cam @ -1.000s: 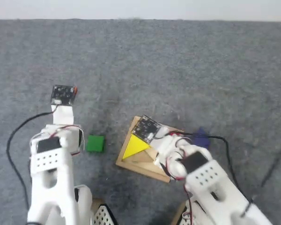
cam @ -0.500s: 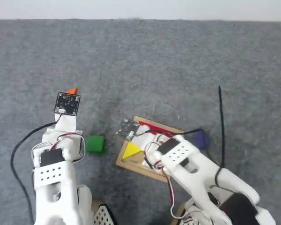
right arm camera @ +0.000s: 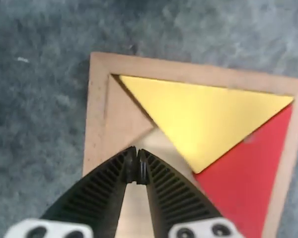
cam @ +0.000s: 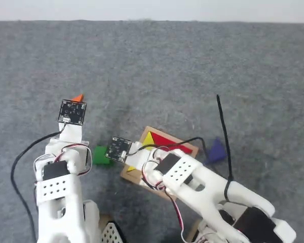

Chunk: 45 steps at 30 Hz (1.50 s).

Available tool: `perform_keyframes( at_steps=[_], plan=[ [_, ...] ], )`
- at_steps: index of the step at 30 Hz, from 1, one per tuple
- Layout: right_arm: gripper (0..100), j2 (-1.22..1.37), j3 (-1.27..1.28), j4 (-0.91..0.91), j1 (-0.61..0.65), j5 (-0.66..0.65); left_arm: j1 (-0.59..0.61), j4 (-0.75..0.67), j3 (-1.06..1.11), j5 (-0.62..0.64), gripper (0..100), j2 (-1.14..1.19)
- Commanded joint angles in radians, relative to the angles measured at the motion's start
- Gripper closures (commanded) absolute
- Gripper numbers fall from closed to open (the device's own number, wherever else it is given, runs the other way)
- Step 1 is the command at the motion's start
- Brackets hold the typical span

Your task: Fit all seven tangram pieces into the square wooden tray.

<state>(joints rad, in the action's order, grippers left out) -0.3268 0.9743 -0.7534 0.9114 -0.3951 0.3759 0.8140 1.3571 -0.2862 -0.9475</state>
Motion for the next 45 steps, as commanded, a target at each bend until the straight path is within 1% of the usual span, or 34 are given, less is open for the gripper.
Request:
perform_keyframes(
  at_steps=[1, 4, 8, 11, 15, 19, 21, 23, 26, 28, 33, 40, 42, 45],
  plan=[
    [99.1, 0.001, -0.097, 0.019, 0.019, -0.009, 0.006, -0.018, -0.007, -0.014, 95, -0.026],
    [99.0, -0.01, -0.117, -0.002, 0.004, -0.011, 0.006, -0.018, -0.007, -0.014, 95, -0.026],
    [99.0, -0.022, -0.169, -0.165, -0.07, -0.072, 0.006, -0.018, -0.007, -0.014, 95, -0.026],
    [99.0, -0.045, -0.206, -0.283, -0.136, -0.081, 0.006, -0.018, -0.007, -0.014, 95, -0.026],
    [98.9, -0.09, -0.207, -0.346, -0.202, -0.083, 0.006, -0.018, -0.007, -0.014, 95, -0.026],
    [98.6, -0.127, -0.204, -0.374, -0.3, -0.066, 0.006, -0.018, -0.007, -0.014, 95, -0.026],
    [94.3, -0.127, -0.204, -0.364, -0.357, -0.002, 0.006, -0.018, -0.007, -0.014, 95, -0.026],
    [86.0, -0.114, -0.203, -0.344, -0.389, 0.041, 0.006, -0.018, -0.005, -0.014, 95, -0.026],
    [73.8, -0.07, -0.203, -0.318, -0.394, 0.075, 0.006, -0.018, -0.005, -0.014, 95, -0.026],
    [71.3, -0.024, -0.203, -0.298, -0.394, 0.094, 0.006, -0.018, -0.005, -0.014, 95, -0.026],
    [71.3, 0.122, -0.203, -0.245, -0.398, 0.032, 0.006, -0.018, -0.001, -0.014, 95, -0.026],
    [71.6, 0.223, -0.209, -0.142, -0.398, -0.135, 0.006, -0.018, -0.001, -0.015, 95, -0.026],
    [75.0, 0.228, -0.21, -0.114, -0.398, -0.184, 0.006, -0.018, -0.001, -0.015, 95, -0.026],
    [85.7, 0.231, -0.219, -0.081, -0.398, -0.236, 0.006, -0.018, -0.001, -0.015, 95, -0.026]
  ],
)
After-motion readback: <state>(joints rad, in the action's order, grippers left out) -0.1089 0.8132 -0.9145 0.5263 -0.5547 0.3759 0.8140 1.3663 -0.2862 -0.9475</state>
